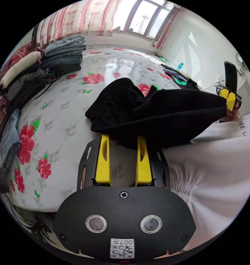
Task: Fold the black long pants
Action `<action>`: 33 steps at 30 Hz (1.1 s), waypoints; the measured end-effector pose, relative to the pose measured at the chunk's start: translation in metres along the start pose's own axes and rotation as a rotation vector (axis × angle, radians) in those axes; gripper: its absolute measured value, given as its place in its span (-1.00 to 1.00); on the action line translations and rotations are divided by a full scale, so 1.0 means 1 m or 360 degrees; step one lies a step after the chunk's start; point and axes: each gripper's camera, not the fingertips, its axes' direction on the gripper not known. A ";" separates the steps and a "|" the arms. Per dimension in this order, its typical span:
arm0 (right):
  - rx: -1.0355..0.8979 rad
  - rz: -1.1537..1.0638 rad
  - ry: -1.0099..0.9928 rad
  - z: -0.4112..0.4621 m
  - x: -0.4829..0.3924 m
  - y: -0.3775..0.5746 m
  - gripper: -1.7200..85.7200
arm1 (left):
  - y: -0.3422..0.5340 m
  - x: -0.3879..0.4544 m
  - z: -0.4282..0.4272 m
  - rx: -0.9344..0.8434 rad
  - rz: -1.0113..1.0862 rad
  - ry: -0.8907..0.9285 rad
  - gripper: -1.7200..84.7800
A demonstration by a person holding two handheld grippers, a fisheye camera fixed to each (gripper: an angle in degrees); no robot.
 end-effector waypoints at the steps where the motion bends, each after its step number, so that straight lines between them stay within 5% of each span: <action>1: -0.0001 0.0006 0.0015 0.000 0.001 0.000 -0.96 | -0.003 -0.002 -0.002 -0.0013 0.0025 0.0016 -0.65; 7: 0.0266 0.0303 0.0484 -0.046 0.041 0.035 -0.88 | -0.005 -0.009 -0.019 -0.0041 0.0163 0.0021 -0.64; 11: 0.0166 0.0855 0.0929 -0.048 0.114 0.094 -0.85 | -0.006 -0.008 -0.031 -0.0043 0.0278 -0.0032 -0.64; 18: 0.0086 0.1466 0.1003 -0.026 0.225 0.155 -0.83 | -0.032 0.012 -0.054 -0.0019 0.0556 -0.0158 -0.96; 22: 0.0027 0.1534 0.0873 -0.017 0.257 0.147 -0.92 | -0.050 -0.031 -0.112 0.0239 0.0164 0.0053 -0.98; 26: 0.0418 0.1272 0.0858 -0.082 0.217 0.127 -0.96 | -0.035 -0.090 -0.190 0.0641 -0.0153 0.0274 -0.98; 33: 0.0999 0.0969 0.1130 -0.231 0.106 0.131 -0.95 | 0.035 -0.134 -0.312 0.1170 -0.0486 -0.0008 -0.98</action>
